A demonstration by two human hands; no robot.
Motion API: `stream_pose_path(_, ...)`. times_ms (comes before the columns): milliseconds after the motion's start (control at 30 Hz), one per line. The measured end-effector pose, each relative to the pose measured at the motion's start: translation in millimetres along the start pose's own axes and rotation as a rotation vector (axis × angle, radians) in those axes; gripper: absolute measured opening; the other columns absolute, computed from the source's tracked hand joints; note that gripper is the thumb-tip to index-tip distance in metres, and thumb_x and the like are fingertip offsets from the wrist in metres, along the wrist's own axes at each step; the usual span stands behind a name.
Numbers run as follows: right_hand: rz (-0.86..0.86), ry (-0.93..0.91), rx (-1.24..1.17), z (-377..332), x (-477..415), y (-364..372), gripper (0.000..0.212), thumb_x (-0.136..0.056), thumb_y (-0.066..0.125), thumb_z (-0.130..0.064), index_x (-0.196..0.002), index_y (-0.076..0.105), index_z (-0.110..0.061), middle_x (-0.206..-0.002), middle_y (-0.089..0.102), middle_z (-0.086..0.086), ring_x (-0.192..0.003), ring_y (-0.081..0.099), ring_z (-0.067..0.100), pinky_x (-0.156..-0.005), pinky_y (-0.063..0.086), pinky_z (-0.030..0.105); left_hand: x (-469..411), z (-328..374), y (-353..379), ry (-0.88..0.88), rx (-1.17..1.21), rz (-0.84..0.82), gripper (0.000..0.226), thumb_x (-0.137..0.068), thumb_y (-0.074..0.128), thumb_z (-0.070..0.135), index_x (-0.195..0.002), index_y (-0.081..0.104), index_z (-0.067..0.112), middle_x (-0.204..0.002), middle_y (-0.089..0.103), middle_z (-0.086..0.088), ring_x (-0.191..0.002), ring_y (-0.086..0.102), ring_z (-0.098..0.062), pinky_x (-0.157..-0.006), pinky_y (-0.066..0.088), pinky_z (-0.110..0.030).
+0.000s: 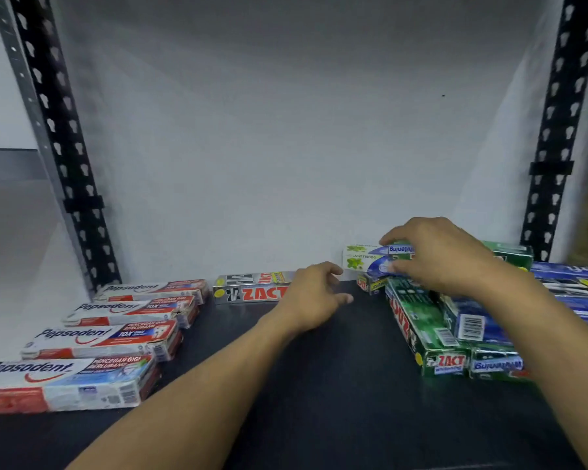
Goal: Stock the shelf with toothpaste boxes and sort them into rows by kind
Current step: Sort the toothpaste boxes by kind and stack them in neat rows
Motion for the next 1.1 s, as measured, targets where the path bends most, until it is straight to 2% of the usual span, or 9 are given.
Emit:
stream_pose_path(100,-0.099,-0.014,0.095,25.6,-5.0,6.4,0.055,-0.088,0.069,-0.042,-0.140,0.050,-0.042,-0.134,0.054,-0.002,-0.123,0.050,0.024,-0.099,0.045,0.041,-17.5,4.7,28.8,-0.101,0.101,-0.002,0.071,-0.079,0.083,0.039,-0.136,0.051,0.013,-0.124,0.064,-0.003,-0.111,0.062,-0.020,-0.098,0.050,-0.034)
stream_pose_path(233,-0.078,-0.039,0.089,48.1,-8.2,15.7,0.057,-0.092,0.064,-0.038,-0.145,0.044,-0.043,-0.141,0.050,-0.005,-0.127,0.047,0.022,-0.102,0.042,0.043,-34.0,10.1,45.1,-0.210,0.283,0.170,0.050,-0.077,0.085,0.036,-0.111,0.055,0.014,-0.107,0.062,0.002,-0.099,0.058,-0.016,-0.081,0.046,-0.029)
stream_pose_path(400,-0.004,-0.048,0.102,49.9,-10.0,24.1,0.053,-0.093,0.063,-0.039,-0.143,0.046,-0.043,-0.143,0.051,-0.006,-0.129,0.047,0.023,-0.103,0.041,0.044,-49.4,13.7,58.3,-0.204,0.461,0.217,0.059,-0.071,0.090,0.019,-0.104,0.042,0.013,-0.097,0.069,-0.004,-0.090,0.068,-0.018,-0.085,0.058,-0.045)
stream_pose_path(533,-0.017,-0.031,0.117,50.2,-10.2,25.2,0.055,-0.093,0.063,-0.037,-0.145,0.045,-0.043,-0.145,0.049,-0.005,-0.130,0.046,0.024,-0.103,0.041,0.045,-50.3,11.2,58.5,-0.167,0.485,0.192,0.059,-0.071,0.090,0.018,-0.106,0.043,0.019,-0.097,0.069,-0.006,-0.090,0.069,-0.020,-0.086,0.058,-0.047)
stream_pose_path(600,-0.044,-0.027,0.145,47.8,-11.4,24.8,0.056,-0.094,0.063,-0.034,-0.146,0.043,-0.042,-0.145,0.047,-0.002,-0.131,0.045,0.026,-0.103,0.041,0.047,-46.8,12.9,55.3,-0.138,0.477,0.175,0.061,-0.071,0.090,0.017,-0.114,0.047,0.018,-0.099,0.067,-0.005,-0.090,0.067,-0.019,-0.085,0.057,-0.041)
stream_pose_path(700,-0.053,-0.090,0.214,34.5,-17.8,26.6,0.059,-0.092,0.062,-0.023,-0.146,0.044,-0.039,-0.146,0.045,0.000,-0.134,0.042,0.027,-0.105,0.037,0.052,-41.3,15.4,51.1,-0.106,0.502,0.170,0.057,-0.073,0.088,0.009,-0.118,0.053,0.014,-0.100,0.065,-0.007,-0.084,0.064,-0.017,-0.074,0.055,-0.028)
stream_pose_path(800,-0.058,-0.198,0.270,12.7,-26.9,33.8,0.056,-0.095,0.061,-0.021,-0.146,0.045,-0.038,-0.155,0.038,0.001,-0.140,0.037,0.026,-0.109,0.034,0.049,-32.2,14.4,45.0,-0.097,0.486,0.193,0.054,-0.073,0.088,0.006,-0.118,0.058,0.012,-0.101,0.065,-0.007,-0.082,0.065,-0.015,-0.073,0.055,-0.024)
stream_pose_path(933,-0.090,-0.207,0.398,-4.3,-35.8,50.1,0.051,-0.096,0.058,-0.024,-0.142,0.048,-0.046,-0.155,0.036,-0.001,-0.143,0.030,0.027,-0.109,0.033,0.052,-16.3,11.6,36.6,-0.102,0.420,0.194,0.055,-0.074,0.088,0.012,-0.122,0.060,0.013,-0.096,0.068,0.000,-0.085,0.069,-0.016,-0.081,0.058,-0.028)
stream_pose_path(1100,-0.116,-0.148,0.467,-5.5,-36.8,51.8,0.054,-0.098,0.054,-0.024,-0.144,0.042,-0.049,-0.150,0.044,-0.004,-0.142,0.028,0.027,-0.107,0.032,0.053,0.7,16.3,30.6,-0.083,0.374,0.213,0.041,-0.079,0.083,0.013,-0.117,0.069,0.011,-0.082,0.069,0.011,-0.073,0.065,-0.005,-0.074,0.055,-0.021)
Point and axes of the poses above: each hand's wrist, its own x-axis away from the middle knuckle, its own y-axis out of the palm, z = x × y, the point moved 4 cm from there along -x, towards the middle knuckle
